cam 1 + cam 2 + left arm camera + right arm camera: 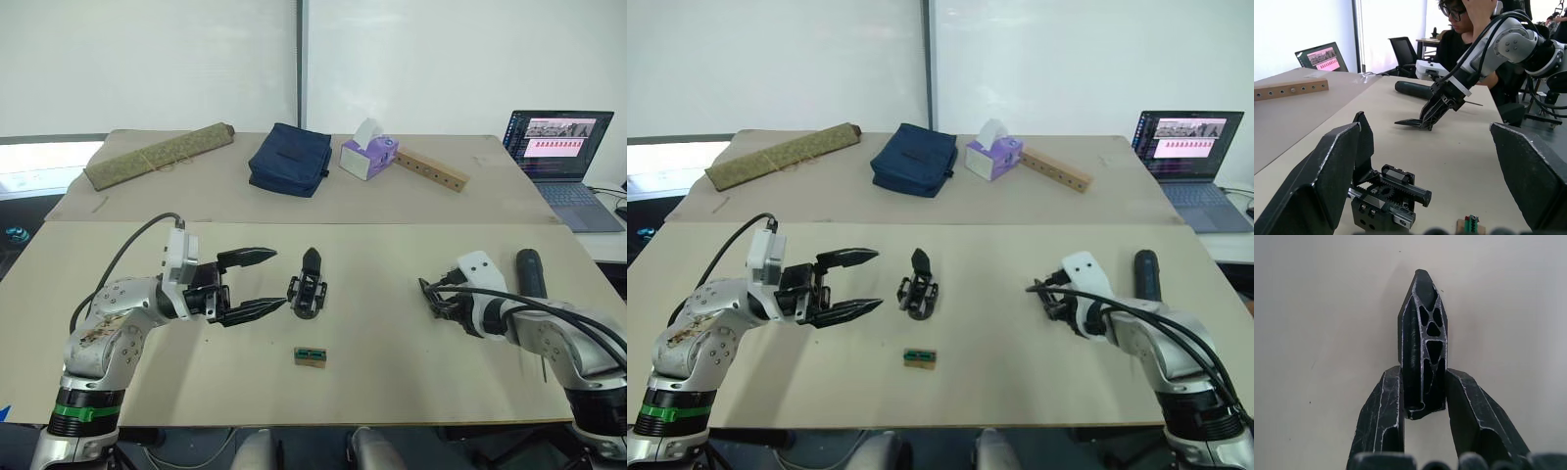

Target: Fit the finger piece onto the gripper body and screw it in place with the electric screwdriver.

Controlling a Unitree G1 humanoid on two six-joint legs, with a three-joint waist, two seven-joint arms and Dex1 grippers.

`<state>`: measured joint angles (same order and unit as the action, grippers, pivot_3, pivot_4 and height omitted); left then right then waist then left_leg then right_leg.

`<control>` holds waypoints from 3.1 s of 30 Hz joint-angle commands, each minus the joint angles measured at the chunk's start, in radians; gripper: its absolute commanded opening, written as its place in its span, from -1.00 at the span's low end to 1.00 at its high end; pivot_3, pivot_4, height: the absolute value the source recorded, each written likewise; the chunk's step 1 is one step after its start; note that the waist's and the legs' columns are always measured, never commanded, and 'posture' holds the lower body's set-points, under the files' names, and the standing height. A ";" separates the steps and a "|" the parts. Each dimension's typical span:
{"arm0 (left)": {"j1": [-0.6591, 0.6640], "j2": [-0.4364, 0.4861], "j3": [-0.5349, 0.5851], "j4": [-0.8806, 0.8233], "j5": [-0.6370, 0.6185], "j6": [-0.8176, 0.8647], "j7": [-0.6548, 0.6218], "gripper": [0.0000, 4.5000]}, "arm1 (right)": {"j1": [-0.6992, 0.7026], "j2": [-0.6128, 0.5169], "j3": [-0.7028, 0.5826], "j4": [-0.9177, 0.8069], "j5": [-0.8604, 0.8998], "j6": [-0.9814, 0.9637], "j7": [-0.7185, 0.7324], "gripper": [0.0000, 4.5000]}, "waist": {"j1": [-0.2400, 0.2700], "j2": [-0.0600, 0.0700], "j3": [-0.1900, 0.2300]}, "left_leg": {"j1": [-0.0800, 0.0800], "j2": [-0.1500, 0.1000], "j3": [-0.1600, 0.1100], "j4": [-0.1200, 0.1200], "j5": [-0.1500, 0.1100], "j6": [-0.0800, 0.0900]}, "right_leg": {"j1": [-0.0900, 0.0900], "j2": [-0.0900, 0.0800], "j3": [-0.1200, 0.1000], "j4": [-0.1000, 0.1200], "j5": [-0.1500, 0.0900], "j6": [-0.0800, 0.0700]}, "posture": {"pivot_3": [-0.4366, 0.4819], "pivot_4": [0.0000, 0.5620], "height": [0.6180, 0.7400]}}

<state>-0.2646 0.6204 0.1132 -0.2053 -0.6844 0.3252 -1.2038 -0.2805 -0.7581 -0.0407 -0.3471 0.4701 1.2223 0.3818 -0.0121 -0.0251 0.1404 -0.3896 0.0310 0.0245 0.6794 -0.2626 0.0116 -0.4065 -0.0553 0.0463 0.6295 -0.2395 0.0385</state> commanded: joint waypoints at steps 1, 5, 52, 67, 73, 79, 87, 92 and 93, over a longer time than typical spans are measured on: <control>-0.017 -0.005 0.000 -0.017 0.000 -0.014 0.005 1.00 | 0.016 -0.023 0.000 -0.042 -0.010 -0.057 0.044 -0.64 | 0.000 0.000 0.000 | 0.000 0.000 0.000 0.000 0.000 0.000 | 0.000 0.000 0.000 0.000 0.000 0.000 | -0.05 -0.47 1.00; -0.024 -0.008 -0.007 -0.012 0.003 -0.015 0.004 1.00 | 0.029 -0.011 -0.001 -0.058 0.005 -0.026 0.069 -0.64 | 0.000 0.000 0.000 | 0.000 0.000 0.000 0.000 0.000 0.000 | 0.000 0.000 0.000 0.000 0.000 0.000 | -0.05 -0.47 1.00; -0.216 -0.128 0.132 -0.061 -0.377 0.372 0.488 1.00 | -0.125 0.044 -0.070 -0.161 -0.136 -0.632 0.164 -0.50 | -0.001 -0.002 0.004 | -0.001 0.000 -0.005 0.000 0.000 0.000 | -0.002 0.000 0.000 0.000 0.000 0.001 | -0.05 -0.47 1.00; -0.397 -0.518 0.074 -0.054 -0.386 0.331 0.908 1.00 | -0.300 0.267 0.198 -0.185 -0.429 -0.884 0.060 -0.50 | 0.005 -0.003 0.004 | -0.001 -0.004 -0.010 0.000 0.001 -0.001 | -0.001 -0.003 -0.001 0.001 0.002 0.001 | -0.05 -0.47 1.00; -0.392 -0.552 0.065 -0.059 -0.375 0.317 0.924 0.42 | -0.295 0.287 0.188 -0.178 -0.429 -0.849 0.069 -0.50 | 0.000 -0.003 0.004 | -0.001 -0.004 -0.010 0.000 0.001 -0.001 | -0.001 -0.002 -0.001 0.001 0.002 0.001 | -0.05 -0.47 1.00; -0.378 -0.584 0.072 -0.098 -0.399 0.285 0.927 -0.94 | -0.275 0.261 0.180 -0.172 -0.445 -0.854 0.087 -0.50 | 0.000 -0.003 0.004 | -0.001 -0.004 -0.010 0.000 0.001 -0.001 | -0.001 -0.002 -0.001 0.001 0.002 0.001 | -0.05 -0.47 1.00; -0.386 -0.592 0.091 -0.048 -0.420 0.246 0.852 -1.00 | -0.291 0.227 0.075 -0.162 -0.367 -0.849 0.133 0.42 | 0.001 -0.003 0.004 | -0.001 -0.004 -0.010 0.000 0.001 -0.001 | -0.001 -0.002 -0.001 0.000 0.001 0.001 | -0.05 -0.47 1.00; -0.475 -0.436 0.110 0.107 -0.483 0.346 0.619 -1.00 | -0.308 0.030 -0.109 -0.122 0.053 -0.554 0.451 0.98 | 0.001 -0.003 0.005 | -0.001 -0.005 -0.010 0.000 0.001 -0.001 | 0.001 -0.002 -0.002 -0.001 0.001 0.001 | -0.05 -0.47 1.00; -0.495 -0.406 0.106 0.139 -0.486 0.366 0.574 -1.00 | -0.316 -0.017 -0.127 -0.110 0.110 -0.495 0.496 0.98 | 0.000 -0.003 0.006 | 0.000 -0.005 -0.010 0.000 0.001 -0.001 | 0.002 -0.002 -0.002 -0.001 0.001 0.001 | -0.05 -0.47 1.00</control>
<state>-0.7203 0.1992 0.2226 -0.0865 -1.1435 0.6628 -0.5516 -0.5635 -0.7395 -0.1112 -0.4492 0.4698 0.6410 0.8016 -0.0122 -0.0276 0.1467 -0.3896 0.0264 0.0147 0.6790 -0.2617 0.0108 -0.4050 -0.0576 0.0441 0.6285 -0.2381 0.0393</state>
